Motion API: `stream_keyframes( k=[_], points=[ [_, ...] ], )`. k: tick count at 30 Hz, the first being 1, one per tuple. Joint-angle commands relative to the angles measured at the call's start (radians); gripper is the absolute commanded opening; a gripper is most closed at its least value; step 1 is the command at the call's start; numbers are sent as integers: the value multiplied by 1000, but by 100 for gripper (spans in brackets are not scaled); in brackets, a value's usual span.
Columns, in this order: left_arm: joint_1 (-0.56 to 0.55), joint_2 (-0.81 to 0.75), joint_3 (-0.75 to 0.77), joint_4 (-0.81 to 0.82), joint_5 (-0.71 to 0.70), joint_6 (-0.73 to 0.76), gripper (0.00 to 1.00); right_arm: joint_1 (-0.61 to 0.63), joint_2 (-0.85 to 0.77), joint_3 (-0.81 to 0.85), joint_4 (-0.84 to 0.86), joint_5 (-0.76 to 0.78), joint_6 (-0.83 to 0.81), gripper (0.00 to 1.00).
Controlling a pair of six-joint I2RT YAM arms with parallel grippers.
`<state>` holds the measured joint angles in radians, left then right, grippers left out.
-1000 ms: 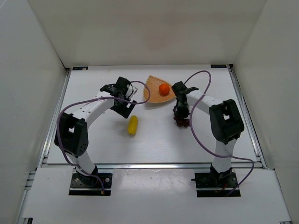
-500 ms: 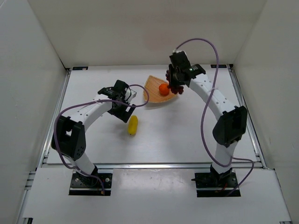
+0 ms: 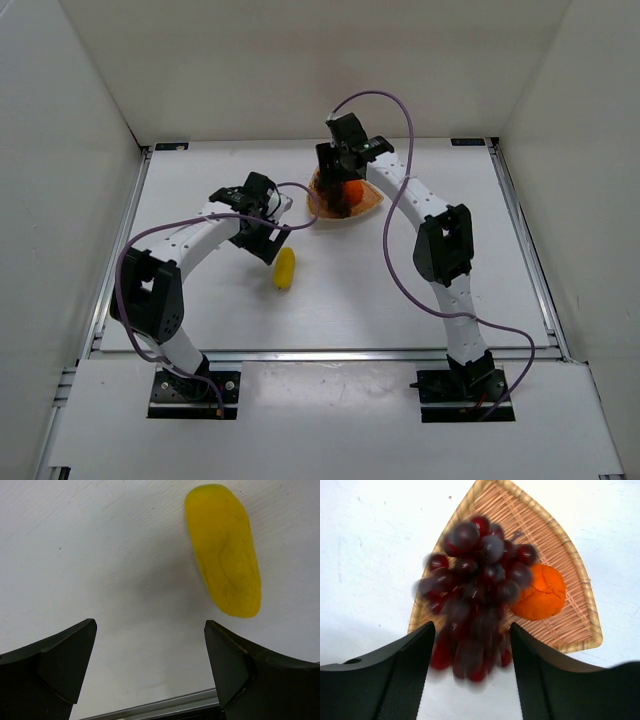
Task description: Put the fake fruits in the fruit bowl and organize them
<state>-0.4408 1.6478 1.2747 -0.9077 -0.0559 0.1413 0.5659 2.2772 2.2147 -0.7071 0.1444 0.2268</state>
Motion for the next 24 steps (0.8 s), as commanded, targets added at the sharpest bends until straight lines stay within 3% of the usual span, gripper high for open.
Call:
stream_keyframes(
  k=[1,4,13,22,23,24],
  points=[
    [-35,-14,17,-2,8,15,100,-3,-41,-4,32,-65,-14,77],
    [-68,7,17,-2,33,15,100,6,-62,-29,32,-74,-14,90],
    [-68,142,58,-36,198,6,100,6,-232,-101,9,4,34,94],
    [-87,317,195,-36,292,-14,100,-23,-435,-363,9,104,78,94],
    [-87,343,195,-36,292,-14,96,-34,-449,-384,9,115,78,94],
    [-87,352,209,-46,292,-14,85,-34,-473,-406,9,115,91,94]
  ],
)
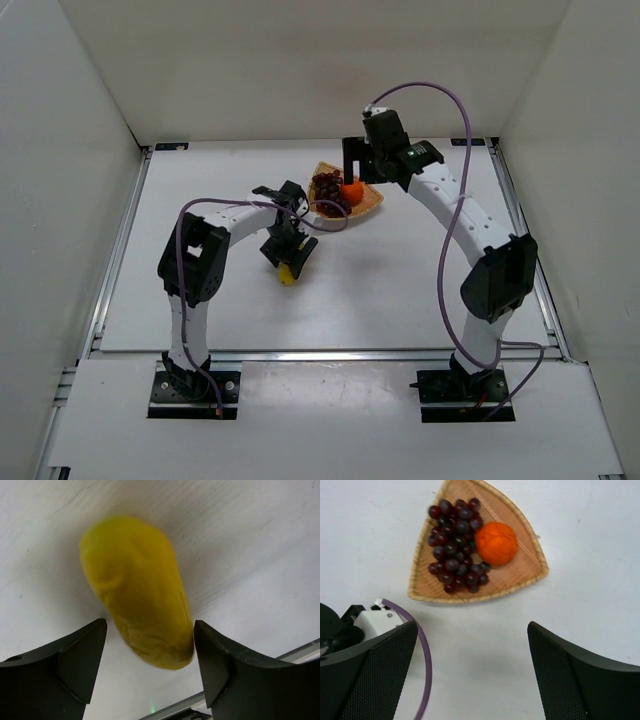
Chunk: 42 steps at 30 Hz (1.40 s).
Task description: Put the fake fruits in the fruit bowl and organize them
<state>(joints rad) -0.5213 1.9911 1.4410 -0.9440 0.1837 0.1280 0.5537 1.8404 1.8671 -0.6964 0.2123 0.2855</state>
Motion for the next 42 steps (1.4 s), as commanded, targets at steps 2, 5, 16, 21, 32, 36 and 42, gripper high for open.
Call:
stream_keyframes(
  k=[2,5,16,21,32,36,42],
  points=[
    [-6,18,42,-10,53,-1,72,-41,-70,-110,-2,68,43,94],
    [-6,18,53,-1,53,9,52,-51,-102,-161,-2,78,43,94],
    [-120,-80,278,-97,-151,145,11,-122,-168,-273,-11,208,92,94],
    [-152,-22,439,-66,-181,197,12,-224,-217,-387,-22,242,231,94],
    [-192,353,858,149,-216,295,19,-437,-320,-494,-175,401,455,94],
    [-192,417,932,169,-216,305,22,-486,-383,-571,-126,387,414,94],
    [-213,439,911,188,-281,357,26,-497,-383,-617,-126,387,405,94]
  ],
)
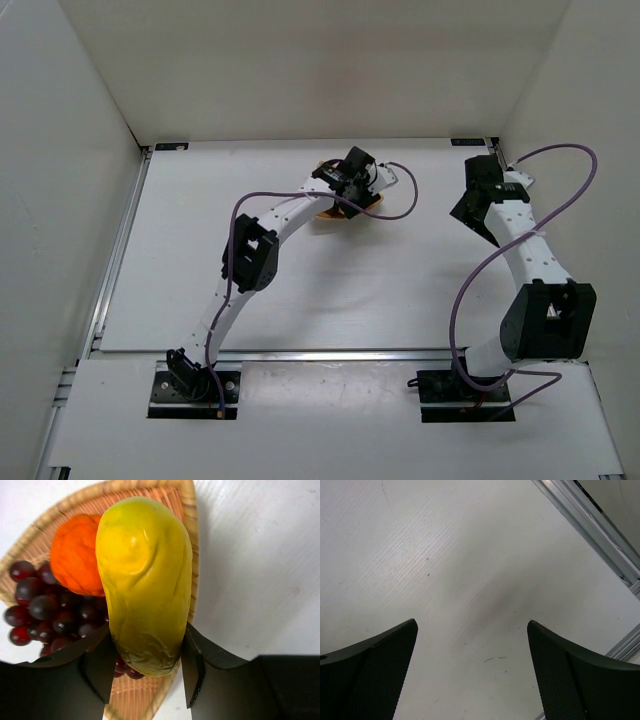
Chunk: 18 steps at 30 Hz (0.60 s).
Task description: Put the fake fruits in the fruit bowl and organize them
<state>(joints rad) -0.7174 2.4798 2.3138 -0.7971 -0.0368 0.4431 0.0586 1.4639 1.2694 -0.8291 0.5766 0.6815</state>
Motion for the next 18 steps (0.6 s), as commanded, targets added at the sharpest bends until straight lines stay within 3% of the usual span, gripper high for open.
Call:
stream_keyframes(
  k=[1,4,7,10,12,15,18],
  points=[
    [-17,-33,38,41,-83,54,28,-2,-7,-19,7,14,9,94],
    [-17,-19,16,41,-155,66,31,-2,3,-19,16,3,0,94],
    [-17,-33,-30,41,-181,75,43,-2,21,-9,16,3,-13,94],
    [-17,-62,-50,41,-181,75,65,-2,32,2,16,-6,-23,94],
    [-17,-73,-62,41,-181,75,72,-2,32,11,16,-15,-33,94],
    [-17,-94,-80,41,-158,75,97,-2,41,12,16,-26,-33,94],
    [-17,-120,-80,41,-147,55,100,-2,30,21,16,-47,-33,94]
  ],
)
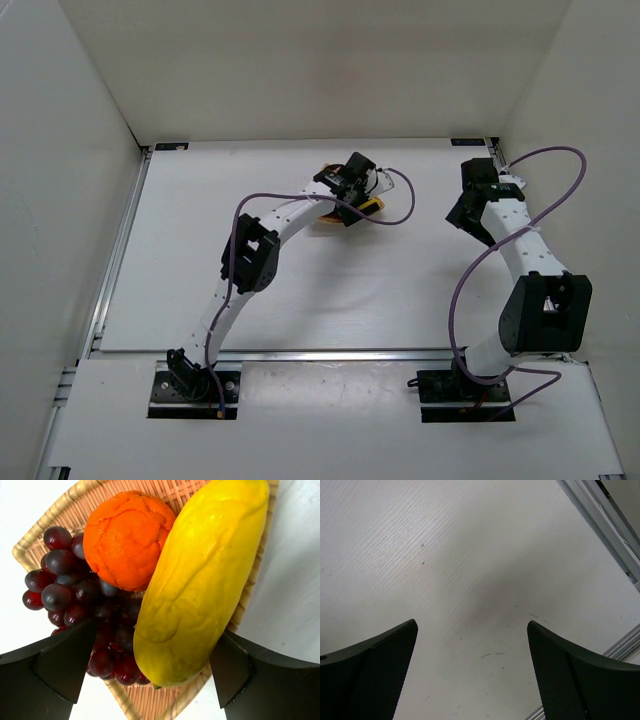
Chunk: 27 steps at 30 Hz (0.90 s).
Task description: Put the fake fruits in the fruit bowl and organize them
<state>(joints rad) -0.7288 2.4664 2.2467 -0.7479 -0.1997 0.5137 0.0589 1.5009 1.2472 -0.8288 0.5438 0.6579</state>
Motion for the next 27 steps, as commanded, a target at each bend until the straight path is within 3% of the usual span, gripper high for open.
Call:
stream_keyframes(
  k=[1,10,15,18,22,25,27],
  points=[
    [-6,-130,-13,-8,16,-15,100,-2,-16,43,16,-15,-9,94],
    [-26,-323,-111,-28,25,-15,100,-2,-90,24,16,-33,-18,94],
    [-11,-460,-179,-123,25,-50,100,-2,-142,1,16,-51,-18,94],
    [70,-517,-200,-179,63,-141,100,-2,-180,-22,16,-61,-18,95],
    [311,-609,-223,-234,121,-289,100,-27,-206,-75,16,-139,-27,98],
    [457,-700,-292,-255,170,-389,100,-37,-238,-130,25,-222,-27,98],
    [569,-765,-425,-255,171,-399,100,-47,-266,-163,25,-242,-18,98]
  ],
)
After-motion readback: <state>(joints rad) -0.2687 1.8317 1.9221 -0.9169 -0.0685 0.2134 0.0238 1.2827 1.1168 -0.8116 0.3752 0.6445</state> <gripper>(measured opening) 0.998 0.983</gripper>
